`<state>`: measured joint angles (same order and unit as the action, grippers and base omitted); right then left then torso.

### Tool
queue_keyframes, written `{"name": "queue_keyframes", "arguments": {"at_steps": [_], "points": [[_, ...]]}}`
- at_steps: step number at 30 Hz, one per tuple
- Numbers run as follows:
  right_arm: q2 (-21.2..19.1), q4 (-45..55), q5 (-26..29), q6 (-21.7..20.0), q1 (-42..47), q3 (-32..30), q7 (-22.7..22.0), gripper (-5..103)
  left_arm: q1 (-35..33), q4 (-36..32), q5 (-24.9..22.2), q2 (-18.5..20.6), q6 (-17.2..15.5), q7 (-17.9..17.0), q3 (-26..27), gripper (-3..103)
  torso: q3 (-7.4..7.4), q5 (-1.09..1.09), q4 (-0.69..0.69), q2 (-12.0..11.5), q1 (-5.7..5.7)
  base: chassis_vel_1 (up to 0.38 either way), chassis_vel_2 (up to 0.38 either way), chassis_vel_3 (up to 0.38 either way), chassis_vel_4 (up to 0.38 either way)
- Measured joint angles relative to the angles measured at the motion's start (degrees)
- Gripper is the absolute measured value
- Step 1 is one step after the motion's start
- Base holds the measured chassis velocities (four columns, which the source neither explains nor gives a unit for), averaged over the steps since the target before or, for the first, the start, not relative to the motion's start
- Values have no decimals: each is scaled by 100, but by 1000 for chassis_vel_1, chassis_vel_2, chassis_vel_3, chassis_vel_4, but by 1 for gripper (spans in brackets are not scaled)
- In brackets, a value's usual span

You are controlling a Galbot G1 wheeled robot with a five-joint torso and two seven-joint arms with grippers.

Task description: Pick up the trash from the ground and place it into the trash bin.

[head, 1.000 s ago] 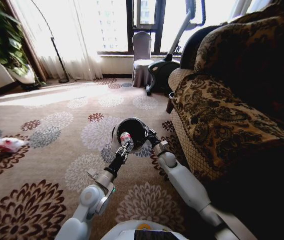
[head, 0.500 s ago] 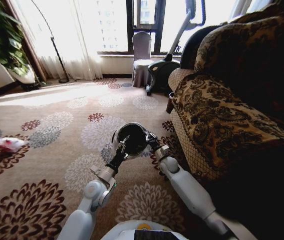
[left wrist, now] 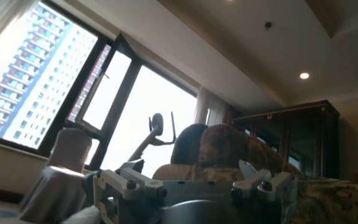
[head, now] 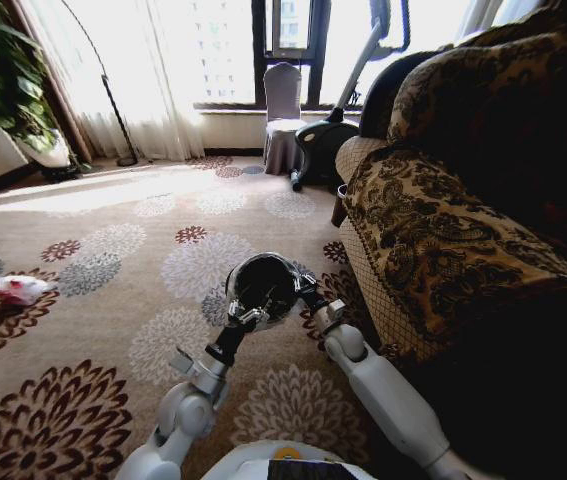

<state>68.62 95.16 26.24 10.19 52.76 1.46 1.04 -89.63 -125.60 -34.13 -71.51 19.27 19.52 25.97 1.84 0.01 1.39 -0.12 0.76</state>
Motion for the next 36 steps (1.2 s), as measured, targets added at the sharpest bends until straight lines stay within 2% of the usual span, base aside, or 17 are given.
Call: {"name": "queue_keyframes", "arguments": {"at_steps": [1,3,4,5,6,8,9,11,12,15,21,24,26,29,31,34,36], "points": [[-62,180,-2,-4,166,-75,3,0,-139,-101,242,-92,138,-456,362,100,0,2,0,0,0,54,5,-22,-5],[-96,314,-38,-9,353,-199,0,0,-275,-67,299,-225,77,-1241,651,100,0,0,-1,0,0,68,19,-64,-22],[-96,314,-38,-9,353,-199,0,0,-275,-67,299,-225,77,-1241,651,100,0,0,-1,0,0,82,19,-64,-39],[-96,401,-79,-9,503,-289,-1,0,-360,35,357,-321,-12,-1802,796,100,0,-2,-2,0,0,117,41,-111,-70],[-94,462,-115,-10,615,-352,-2,0,-422,109,390,-381,-114,-2201,903,100,0,-2,-2,0,0,117,66,-147,-70],[-100,589,-172,-8,787,-433,-2,0,-480,251,397,-422,-244,-2639,1112,100,0,-1,-2,0,0,182,92,-157,-133],[-100,589,-172,-8,787,-433,-2,0,-480,251,397,-422,-244,-2639,1112,100,0,-1,-2,0,0,199,118,-168,-133],[-93,726,-223,0,984,-564,1,0,-475,395,412,-428,-404,-2926,1290,100,0,-1,1,0,0,229,172,-206,-157],[-93,726,-223,0,984,-564,1,0,-475,395,412,-428,-404,-2926,1290,100,0,-1,1,0,0,259,172,-222,-172],[-48,908,-289,46,1323,-790,0,0,-480,526,293,-425,-751,-3362,1375,100,0,-2,1,-1,0,289,233,-260,-227],[-82,1133,-317,103,1654,-1000,0,0,-430,776,186,-430,-874,-3514,1516,100,0,-4,-1,-1,0,309,257,-323,-274],[-85,1238,-328,115,1794,-1068,-2,0,-430,828,120,-428,-876,-3475,1579,100,1,6,-1,-1,0,351,292,-352,-299],[-76,1386,-361,124,1962,-1119,-1,0,-408,898,75,-426,-877,-3441,1658,100,0,-6,-2,-1,0,359,314,-371,-301],[-56,1500,-398,127,2097,-1157,0,0,-381,947,35,-419,-878,-3440,1745,100,1,6,0,-1,0,418,320,-414,-325],[-45,1610,-425,131,2225,-1192,2,0,-364,1010,-5,-411,-884,-3447,1824,100,1,-6,0,-1,0,421,300,-421,-291],[-41,1705,-475,161,2356,-1224,3,0,-347,1098,-42,-392,-883,-3478,1949,100,1,2,0,-1,1,415,259,-394,-234],[-36,1732,-495,173,2400,-1233,3,0,-349,1144,-60,-393,-884,-3507,1999,100,2,-3,3,-2,1,332,88,-351,-153]]}}
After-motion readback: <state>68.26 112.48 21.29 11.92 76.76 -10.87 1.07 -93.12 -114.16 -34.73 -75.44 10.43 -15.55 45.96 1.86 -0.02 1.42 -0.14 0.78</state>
